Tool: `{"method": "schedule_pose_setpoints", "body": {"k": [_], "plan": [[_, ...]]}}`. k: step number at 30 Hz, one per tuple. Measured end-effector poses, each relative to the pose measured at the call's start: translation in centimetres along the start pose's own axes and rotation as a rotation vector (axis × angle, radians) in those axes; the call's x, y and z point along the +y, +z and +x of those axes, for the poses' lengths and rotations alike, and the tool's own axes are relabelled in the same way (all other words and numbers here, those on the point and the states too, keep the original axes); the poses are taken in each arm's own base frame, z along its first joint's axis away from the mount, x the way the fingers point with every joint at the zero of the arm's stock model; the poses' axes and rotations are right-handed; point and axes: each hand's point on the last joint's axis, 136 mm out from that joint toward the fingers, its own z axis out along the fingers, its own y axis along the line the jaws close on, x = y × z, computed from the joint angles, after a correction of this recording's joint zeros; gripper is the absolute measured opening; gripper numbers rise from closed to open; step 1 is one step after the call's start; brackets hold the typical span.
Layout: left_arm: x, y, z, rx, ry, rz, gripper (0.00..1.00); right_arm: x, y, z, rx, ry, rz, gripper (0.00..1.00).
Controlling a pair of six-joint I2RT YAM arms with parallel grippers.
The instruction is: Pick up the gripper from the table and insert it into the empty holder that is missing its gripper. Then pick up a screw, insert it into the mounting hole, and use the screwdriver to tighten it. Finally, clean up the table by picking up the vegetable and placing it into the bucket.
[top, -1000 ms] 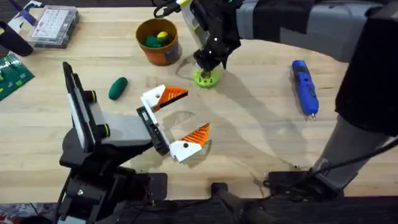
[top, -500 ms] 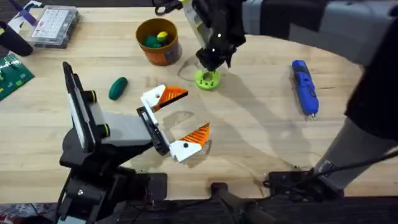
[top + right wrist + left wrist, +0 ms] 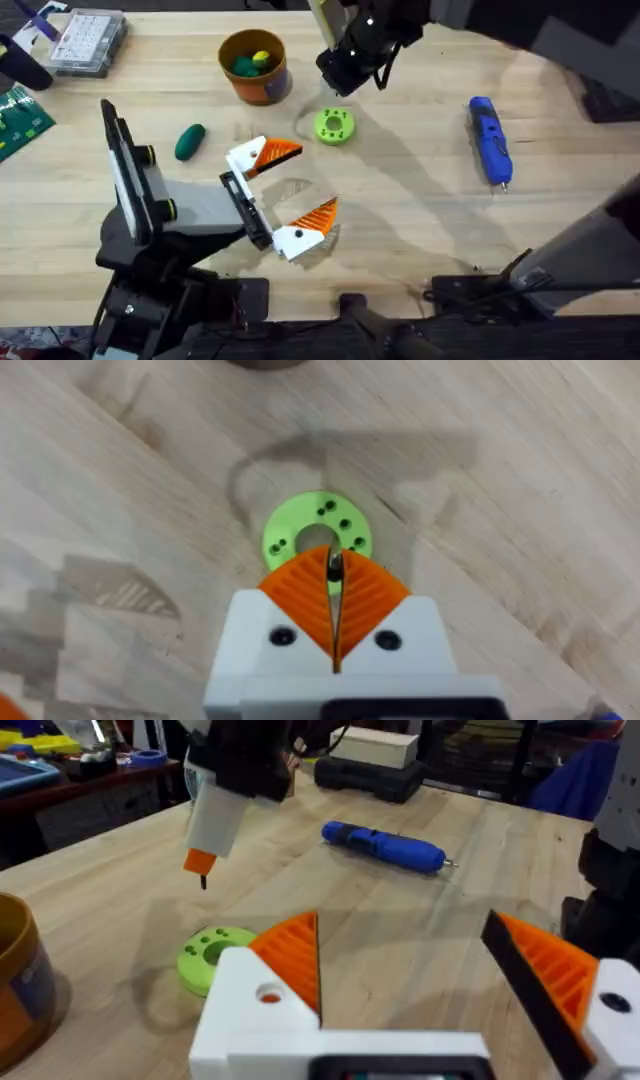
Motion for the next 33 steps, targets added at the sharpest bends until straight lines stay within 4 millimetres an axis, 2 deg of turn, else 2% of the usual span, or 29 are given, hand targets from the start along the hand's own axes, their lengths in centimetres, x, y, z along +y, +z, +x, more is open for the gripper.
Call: {"method": "schedule_pose_setpoints", "body": {"k": [12, 20, 33], "plan": [[0.0, 0.0, 0.0, 0.000, -0.001, 0.000, 0.990, 3.6, -5.1, -1.1, -0.110, -0.046, -0.035, 0.006], [0.0, 0.0, 0.0, 0.000, 0.000, 0.000, 0.990, 6.1, -8.5, -1.2, -0.175, -0.061, -0.131, 0.006], [0.0, 0.0, 0.0, 0.000, 0.000, 0.000, 0.990, 9.0, -11.6, -1.0, -0.234, -0.108, -0.193, 0.006]]}}
